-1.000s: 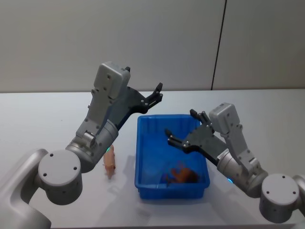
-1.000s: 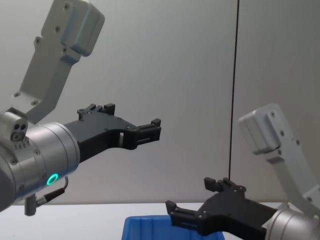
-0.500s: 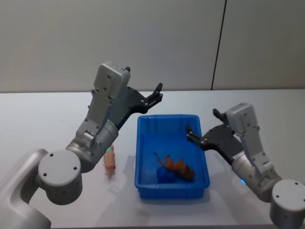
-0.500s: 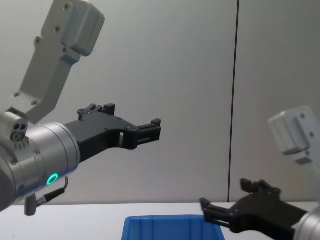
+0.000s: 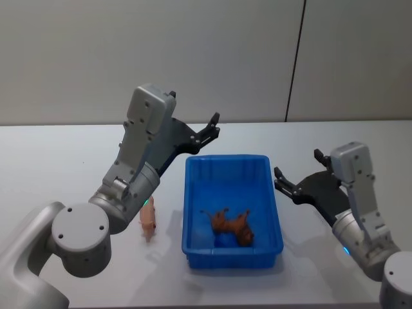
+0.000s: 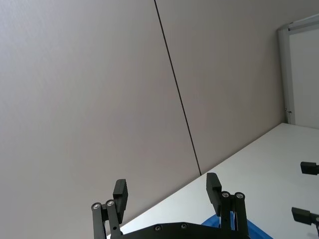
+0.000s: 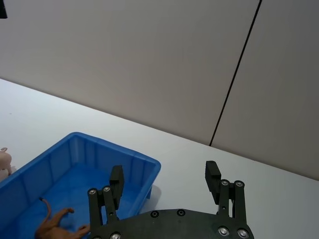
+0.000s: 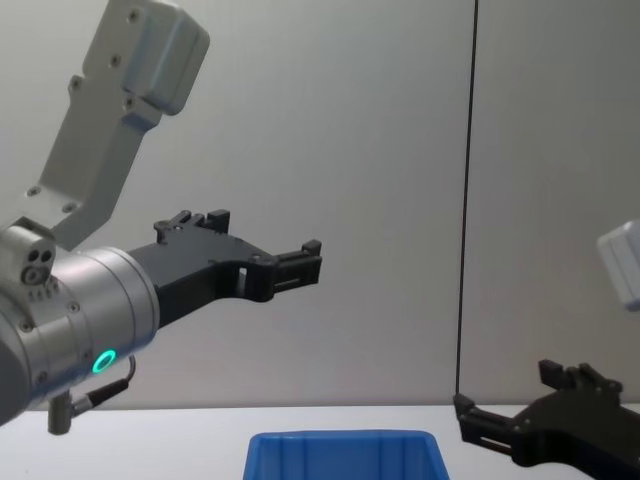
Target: Pick up the two dolls from the table and place them into the box.
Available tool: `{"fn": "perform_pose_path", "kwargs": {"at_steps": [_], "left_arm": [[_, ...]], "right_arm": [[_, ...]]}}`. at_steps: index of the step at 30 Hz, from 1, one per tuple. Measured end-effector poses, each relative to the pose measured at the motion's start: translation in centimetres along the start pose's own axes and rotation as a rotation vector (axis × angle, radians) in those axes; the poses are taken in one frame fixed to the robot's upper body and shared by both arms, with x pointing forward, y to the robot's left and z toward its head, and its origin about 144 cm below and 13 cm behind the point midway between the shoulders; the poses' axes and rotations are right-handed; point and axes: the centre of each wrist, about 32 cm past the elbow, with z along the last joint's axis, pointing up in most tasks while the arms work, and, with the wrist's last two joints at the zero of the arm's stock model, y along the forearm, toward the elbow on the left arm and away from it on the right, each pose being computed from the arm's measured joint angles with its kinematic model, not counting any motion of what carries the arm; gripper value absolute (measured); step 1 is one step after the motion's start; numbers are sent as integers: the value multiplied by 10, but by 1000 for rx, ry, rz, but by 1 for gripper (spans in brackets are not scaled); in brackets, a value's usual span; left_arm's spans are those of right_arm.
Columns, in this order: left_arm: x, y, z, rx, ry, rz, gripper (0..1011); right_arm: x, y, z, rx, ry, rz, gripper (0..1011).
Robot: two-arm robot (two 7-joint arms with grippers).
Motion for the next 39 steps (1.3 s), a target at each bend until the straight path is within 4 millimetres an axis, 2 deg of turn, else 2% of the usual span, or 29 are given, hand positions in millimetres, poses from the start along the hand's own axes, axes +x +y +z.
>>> {"fn": "perform_pose_path", "kwargs": {"at_steps": [18,39], "left_arm": [[3,8,2,98,80,48,1001],[14,5,6,354,233,112,1001]], "right_arm": [[3,-7,0,-7,4,-35,1001],[3,-8,0,-9,5,-43,1001]]}}
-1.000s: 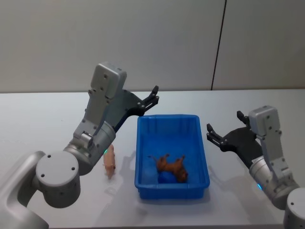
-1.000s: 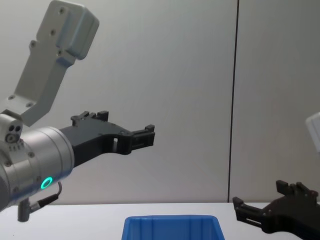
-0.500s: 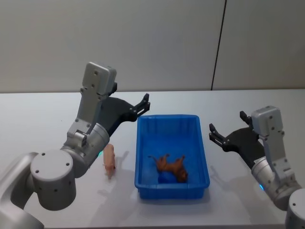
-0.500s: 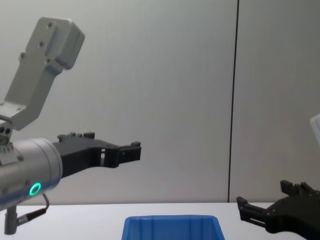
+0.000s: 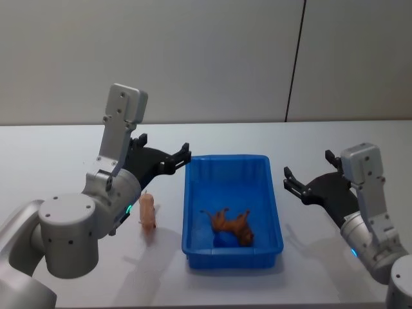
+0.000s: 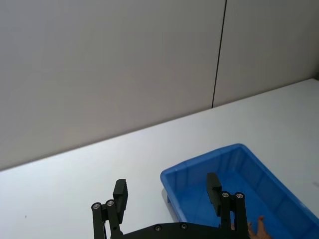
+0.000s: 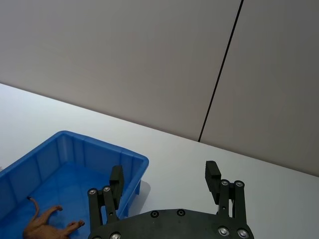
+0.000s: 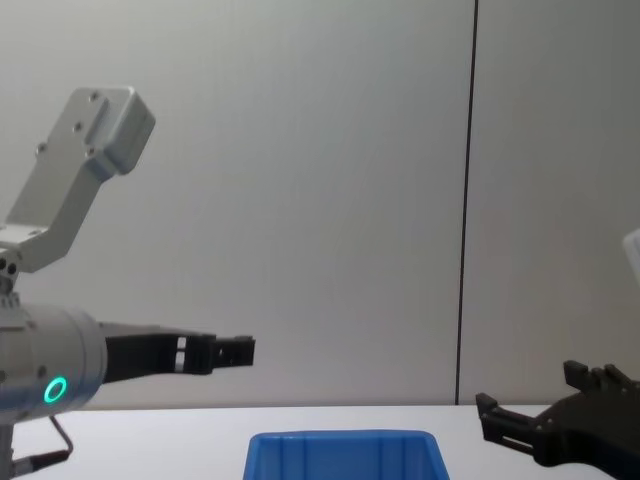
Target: Pick up the two dolls from the table and place them into the box.
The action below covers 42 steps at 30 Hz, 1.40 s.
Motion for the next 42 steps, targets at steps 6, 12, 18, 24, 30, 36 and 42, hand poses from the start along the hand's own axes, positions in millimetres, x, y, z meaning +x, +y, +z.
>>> {"fn": "perform_pose_path", "kwargs": {"at_steps": [6,12,18,24,30,36,42], "left_arm": [[4,-3,0,78,35,23,1001],[7,-5,-1,137,52,38,1001],[10,-9,-3,210,63,48,1001],[14,-14,-8,276,66,49,1001],[18,-19,-14,329,65,43,1001],[22,-24,-19,369,60,40,1001],[27,-30,-24,405,53,38,1001]], "right_arm": [[0,0,0,0,0,-1,1001],[0,0,0,0,0,-1,1001],[0,0,0,0,-1,-1,1001],[0,0,0,0,-1,-1,1001],[0,0,0,0,-1,-1,1001],[0,0,0,0,-1,-1,1001],[0,0,0,0,-1,-1,1001]]}}
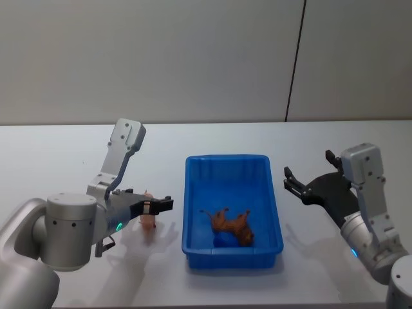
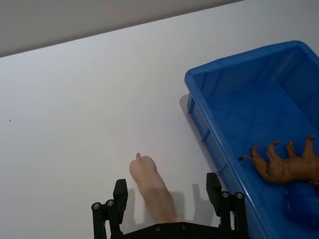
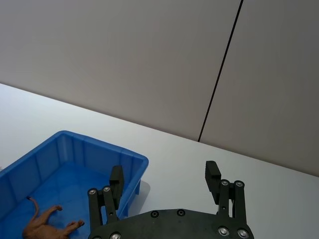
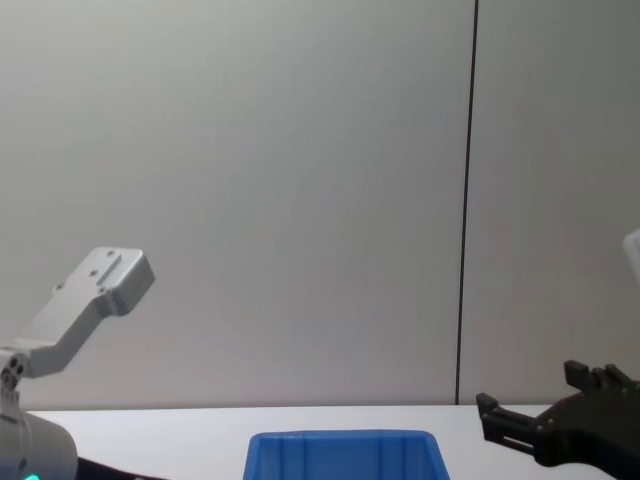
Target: Pick up the two dolls from the table and place them into the box.
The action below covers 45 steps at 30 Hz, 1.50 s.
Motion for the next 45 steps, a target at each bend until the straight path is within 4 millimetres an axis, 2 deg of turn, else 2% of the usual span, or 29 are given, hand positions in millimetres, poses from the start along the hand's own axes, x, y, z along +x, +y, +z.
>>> {"fn": "perform_pose_path", "kwargs": {"at_steps": [33,40,45], "left_arm": [[15,-36,5,83,56,32,1001],[16,-41,3,87,87,41,881],[16,-44,0,96,104,48,731]], "right_arm": [[0,0,0,0,0,0,1001],[0,0,0,0,0,0,1001],[0,0,0,0,0,0,1001]]}}
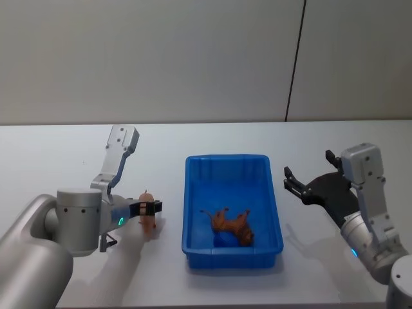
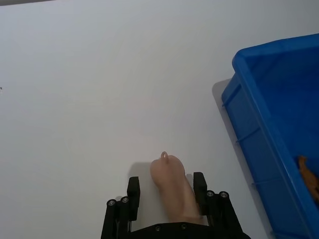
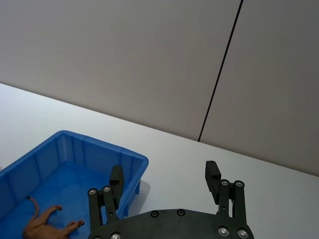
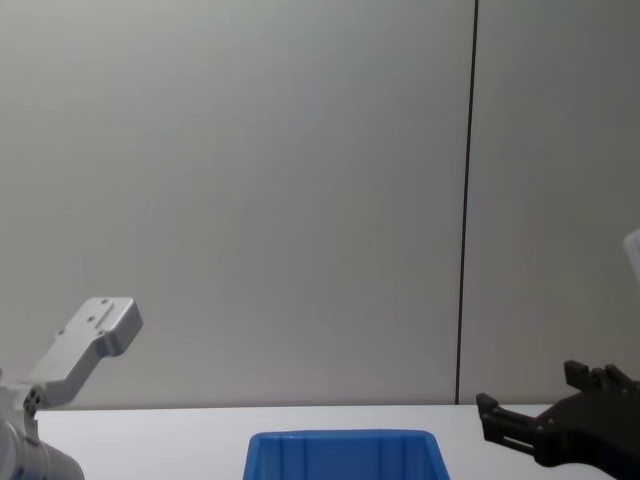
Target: Pick up the two dolls from the table and place them into the box.
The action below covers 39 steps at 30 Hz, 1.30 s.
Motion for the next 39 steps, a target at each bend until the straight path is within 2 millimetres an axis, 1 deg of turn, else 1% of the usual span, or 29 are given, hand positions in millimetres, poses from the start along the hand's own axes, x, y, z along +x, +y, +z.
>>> {"fn": "perform_pose_path", "kwargs": {"at_steps": [1,2,4,6,8,9,11,13,19,32,39], "left_arm": [[0,0,0,2,2,1,713],[0,-1,-1,6,7,2,653],[0,-2,-2,10,10,3,594],[0,-3,-3,15,13,4,558],[0,-4,-4,19,15,5,471],[0,-4,-5,20,15,5,451],[0,-5,-5,21,14,6,378],[0,-5,-5,20,12,7,364],[-1,-3,-2,-4,-8,7,364],[-4,16,21,-145,-73,-16,364],[-6,27,34,-242,-107,-68,364]], "right_arm": [[0,0,0,0,0,0,1001],[0,0,0,0,0,0,1001],[0,0,0,0,0,0,1001],[0,0,0,0,0,0,1001],[0,0,0,0,0,0,1001],[0,0,0,0,0,0,1001],[0,0,0,0,0,0,1001],[0,0,0,0,0,0,1001],[0,0,0,0,0,0,1001],[0,0,0,0,0,0,1001],[0,0,0,0,0,0,1001]]}}
